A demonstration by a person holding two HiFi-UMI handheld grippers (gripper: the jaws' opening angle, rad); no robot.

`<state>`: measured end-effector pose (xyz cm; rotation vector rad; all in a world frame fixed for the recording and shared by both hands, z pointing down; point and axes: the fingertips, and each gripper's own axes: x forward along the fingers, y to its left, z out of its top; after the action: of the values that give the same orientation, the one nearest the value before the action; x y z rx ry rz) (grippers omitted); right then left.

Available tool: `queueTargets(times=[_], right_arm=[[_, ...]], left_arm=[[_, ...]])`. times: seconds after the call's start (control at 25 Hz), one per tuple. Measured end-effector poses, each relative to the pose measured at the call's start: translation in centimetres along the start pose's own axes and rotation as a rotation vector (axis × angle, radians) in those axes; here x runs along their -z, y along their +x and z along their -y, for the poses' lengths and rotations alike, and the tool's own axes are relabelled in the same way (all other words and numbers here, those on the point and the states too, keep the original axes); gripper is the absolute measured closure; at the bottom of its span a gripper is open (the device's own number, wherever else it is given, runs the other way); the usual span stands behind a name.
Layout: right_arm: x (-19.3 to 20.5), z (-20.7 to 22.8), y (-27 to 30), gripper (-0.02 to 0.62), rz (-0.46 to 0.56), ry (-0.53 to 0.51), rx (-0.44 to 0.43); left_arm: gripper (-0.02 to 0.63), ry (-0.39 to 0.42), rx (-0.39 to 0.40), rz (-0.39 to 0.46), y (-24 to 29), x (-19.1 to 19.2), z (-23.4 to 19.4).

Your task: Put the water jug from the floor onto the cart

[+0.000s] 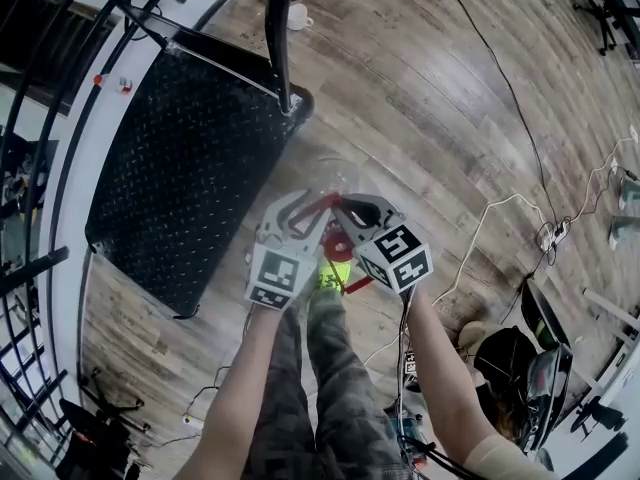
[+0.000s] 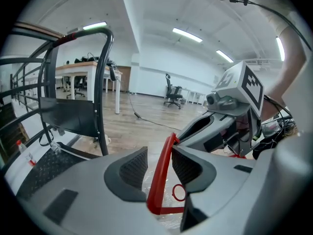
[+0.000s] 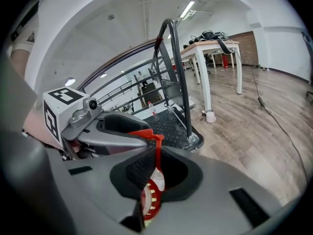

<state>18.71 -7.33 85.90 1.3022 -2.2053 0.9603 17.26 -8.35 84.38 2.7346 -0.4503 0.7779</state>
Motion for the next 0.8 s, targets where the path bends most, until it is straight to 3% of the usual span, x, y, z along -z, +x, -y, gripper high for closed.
queueTargets(times=[0.8], right_arm=[[-8.7, -2.7, -7.3, 0.563, 0.118, -0.037, 0.004]], left_arm=[[0.47, 0.152, -0.049, 0.064, -5.0, -10.3, 1.4]])
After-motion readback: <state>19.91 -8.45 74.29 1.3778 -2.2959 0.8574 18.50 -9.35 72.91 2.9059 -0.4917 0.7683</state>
